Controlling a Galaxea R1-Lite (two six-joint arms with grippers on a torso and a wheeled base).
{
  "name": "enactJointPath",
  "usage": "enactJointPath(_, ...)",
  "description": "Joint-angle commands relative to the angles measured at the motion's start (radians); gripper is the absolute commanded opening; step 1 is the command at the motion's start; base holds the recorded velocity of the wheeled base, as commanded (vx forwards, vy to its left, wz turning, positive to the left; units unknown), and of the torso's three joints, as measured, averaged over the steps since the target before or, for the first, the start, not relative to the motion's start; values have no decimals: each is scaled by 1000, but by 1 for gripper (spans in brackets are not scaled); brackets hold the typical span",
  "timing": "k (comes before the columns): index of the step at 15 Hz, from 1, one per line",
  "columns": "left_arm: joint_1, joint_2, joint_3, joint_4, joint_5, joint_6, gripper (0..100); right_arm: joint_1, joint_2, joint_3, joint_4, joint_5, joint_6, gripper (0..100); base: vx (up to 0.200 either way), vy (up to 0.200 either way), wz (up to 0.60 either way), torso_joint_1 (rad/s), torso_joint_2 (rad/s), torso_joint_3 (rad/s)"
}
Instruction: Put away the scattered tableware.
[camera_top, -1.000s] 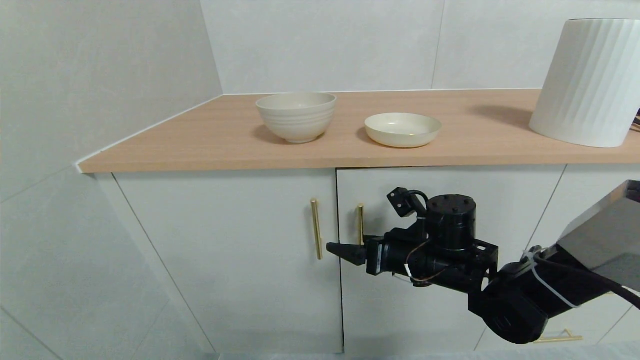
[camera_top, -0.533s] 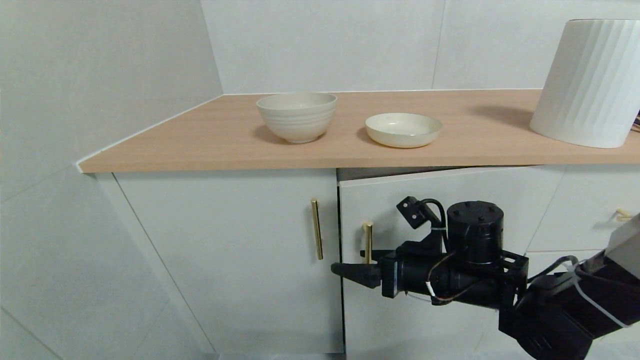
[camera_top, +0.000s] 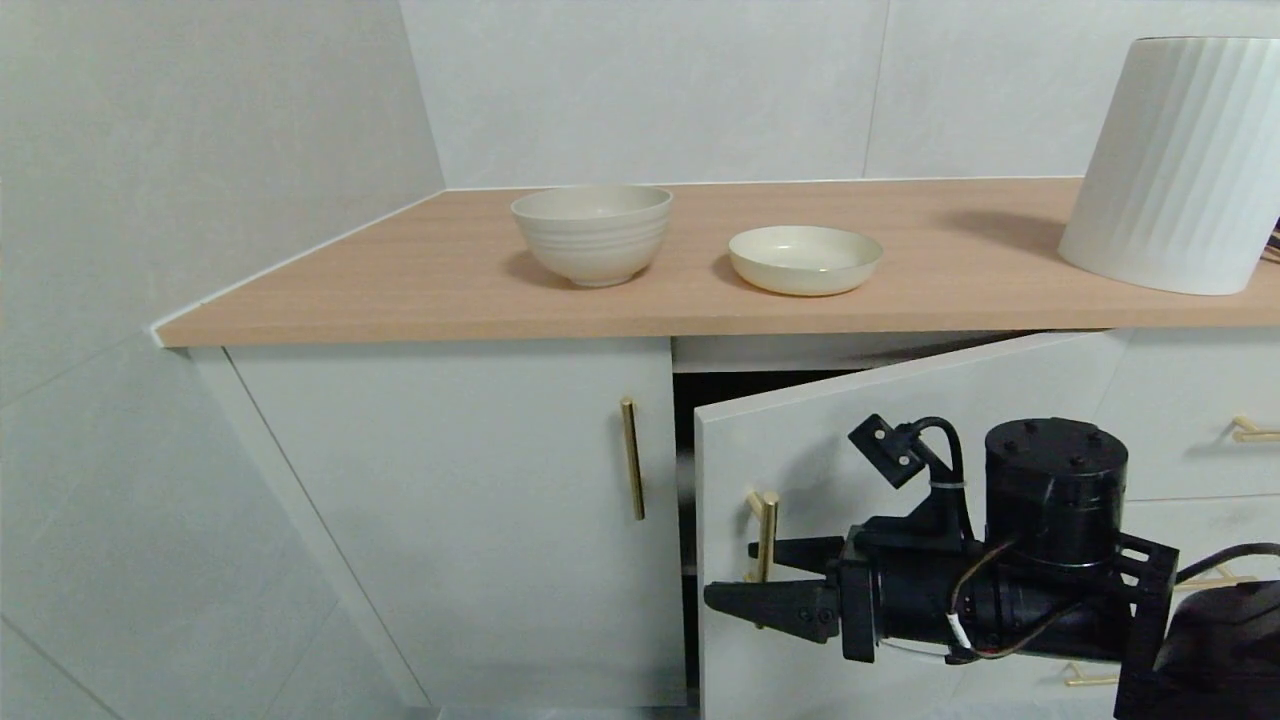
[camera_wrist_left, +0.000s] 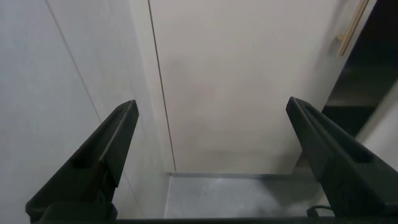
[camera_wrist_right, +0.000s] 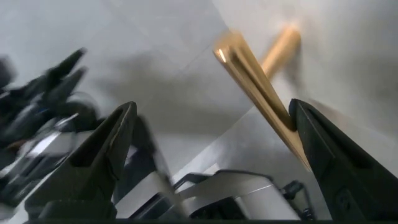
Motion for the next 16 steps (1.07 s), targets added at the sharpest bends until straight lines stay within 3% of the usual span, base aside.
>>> enactJointPath(1, 1, 0, -5, -7, 0, 1, 100, 6, -39, 18, -1, 4, 0, 100, 0, 0, 0, 0, 0, 0)
enactJointPath(3, 0, 6, -86, 5, -16, 0, 100, 18, -36, 18, -1, 4, 0, 100, 0, 0, 0, 0, 0, 0)
enactJointPath(4, -9, 51, -166, 43, -67, 1, 100, 27, -33, 19, -1, 4, 0, 100, 0, 0, 0, 0, 0, 0)
enactJointPath(6, -19, 250, -354, 135, -234, 1, 100, 32, -31, 24, -1, 4, 2, 100, 0, 0, 0, 0, 0, 0)
enactJointPath(7, -22, 357, -423, 139, -351, 1, 100, 32, -31, 24, -1, 4, 2, 100, 0, 0, 0, 0, 0, 0)
enactJointPath(9, -22, 606, -563, 137, -503, -26, 100, 32, -30, 24, -1, 4, 2, 100, 0, 0, 0, 0, 0, 0)
enactJointPath(11, -29, 796, -627, 123, -552, -39, 100, 32, -28, 24, -1, 4, 2, 100, 0, 0, 0, 0, 0, 0)
enactJointPath(13, -89, 1069, -652, 27, -641, -52, 100, 32, -24, 26, -1, 3, 0, 100, 0, 0, 0, 0, 0, 0)
enactJointPath(16, -166, 1316, -635, -104, -645, -54, 100, 32, -5, 24, -2, 3, 2, 100, 0, 0, 0, 0, 0, 0)
